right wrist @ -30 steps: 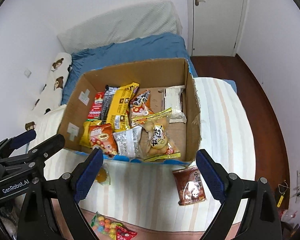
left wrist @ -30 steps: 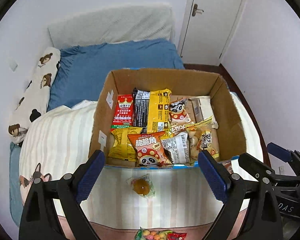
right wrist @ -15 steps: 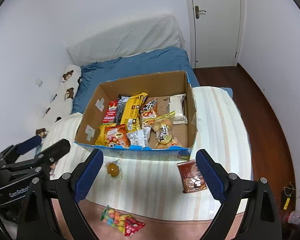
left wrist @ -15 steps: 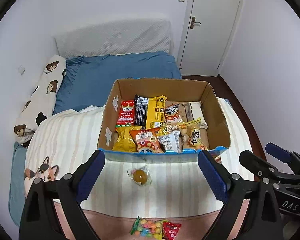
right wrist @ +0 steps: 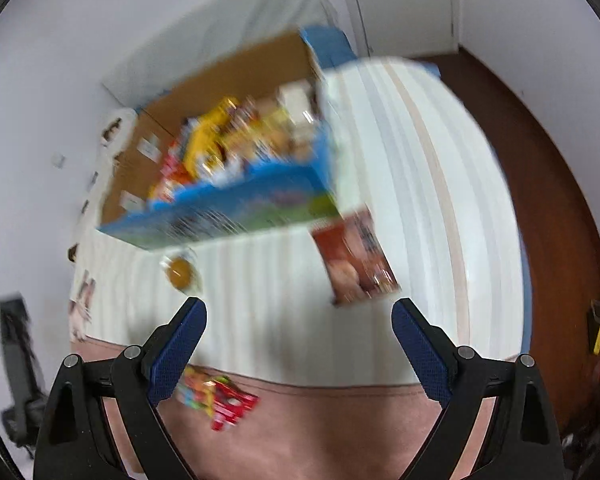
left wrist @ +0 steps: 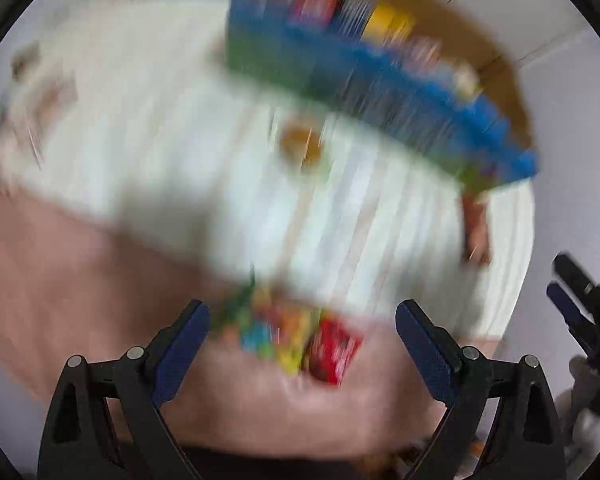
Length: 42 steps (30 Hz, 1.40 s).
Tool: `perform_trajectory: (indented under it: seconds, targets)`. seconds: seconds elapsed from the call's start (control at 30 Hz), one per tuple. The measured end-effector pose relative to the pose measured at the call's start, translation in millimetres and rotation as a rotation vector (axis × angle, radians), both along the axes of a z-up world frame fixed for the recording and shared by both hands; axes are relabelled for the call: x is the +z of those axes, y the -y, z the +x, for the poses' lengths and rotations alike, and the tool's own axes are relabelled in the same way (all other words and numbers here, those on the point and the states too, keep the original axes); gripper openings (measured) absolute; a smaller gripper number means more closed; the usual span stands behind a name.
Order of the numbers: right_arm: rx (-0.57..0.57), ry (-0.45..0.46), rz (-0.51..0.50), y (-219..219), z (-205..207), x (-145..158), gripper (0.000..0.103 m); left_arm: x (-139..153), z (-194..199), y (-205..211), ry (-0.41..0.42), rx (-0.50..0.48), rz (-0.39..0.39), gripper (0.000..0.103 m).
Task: Organize snacks
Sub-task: 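Grasp the clear gumball bag with the left tool while the right tool grasps the brown biscuit packet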
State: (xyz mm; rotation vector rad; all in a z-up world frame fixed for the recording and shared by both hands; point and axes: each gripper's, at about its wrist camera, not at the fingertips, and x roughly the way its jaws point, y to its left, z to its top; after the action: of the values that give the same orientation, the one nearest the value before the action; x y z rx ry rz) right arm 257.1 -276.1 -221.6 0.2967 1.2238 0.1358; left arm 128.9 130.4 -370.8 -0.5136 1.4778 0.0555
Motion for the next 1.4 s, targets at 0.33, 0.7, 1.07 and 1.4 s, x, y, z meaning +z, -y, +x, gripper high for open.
perform_trajectory:
  seconds: [0.33, 0.7, 1.07, 1.4]
  targets:
    - [-0.06, -0.094, 0.023, 34.0, 22.3, -70.1, 0.096, -96.0, -20.6, -19.6, -0.196, 0.276, -0.224, 0.084]
    - [0.089, -0.151, -0.155, -5.0, 83.1, -117.8, 0.063, -86.4, -3.2, 6.8, -0.155, 0.068, -0.037, 0.063]
    - [0.147, -0.24, -0.121, -25.8, -37.2, -135.0, 0.062, -91.1, 5.5, -12.2, -0.15, -0.079, 0.018, 0.072]
    - [0.014, -0.278, -0.058, -22.5, -57.6, -148.1, 0.07, -103.5, -5.5, -47.8, -0.125, 0.141, -0.069, 0.055]
